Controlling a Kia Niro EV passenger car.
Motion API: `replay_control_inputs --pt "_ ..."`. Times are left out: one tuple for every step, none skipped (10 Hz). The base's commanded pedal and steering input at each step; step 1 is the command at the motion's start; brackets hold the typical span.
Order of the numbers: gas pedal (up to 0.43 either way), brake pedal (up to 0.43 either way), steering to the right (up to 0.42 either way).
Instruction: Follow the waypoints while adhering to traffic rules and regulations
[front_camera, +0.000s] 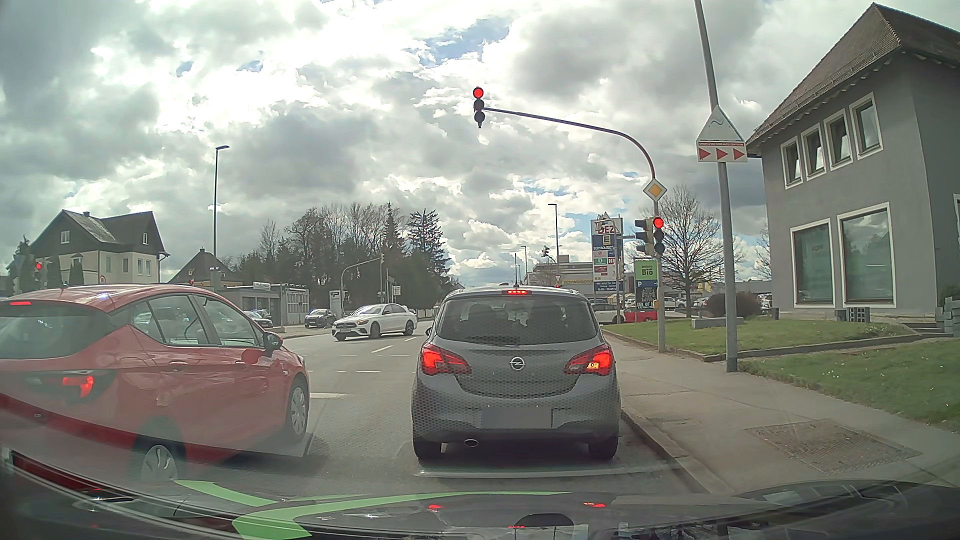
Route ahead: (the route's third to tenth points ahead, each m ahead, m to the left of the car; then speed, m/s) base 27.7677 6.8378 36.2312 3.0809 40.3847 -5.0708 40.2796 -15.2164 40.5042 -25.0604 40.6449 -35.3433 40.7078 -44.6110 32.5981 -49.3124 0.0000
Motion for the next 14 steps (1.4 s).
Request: replay_control_inputs --pt "0.000 0.317 -0.004" --pt "0.000 0.317 -0.004" --pt "0.000 0.311 -0.003" --pt "0.000 0.311 -0.003" --pt "0.000 0.311 -0.003" --pt "0.000 0.311 -0.003" --pt "0.000 0.317 -0.003" --pt "0.000 0.317 -0.003" --pt "0.000 0.311 -0.003" --pt "0.000 0.311 -0.004" --pt "0.000 0.311 -0.004" --pt "0.000 0.317 -0.003" --pt "0.000 0.317 -0.003" --pt "0.000 0.317 -0.003"
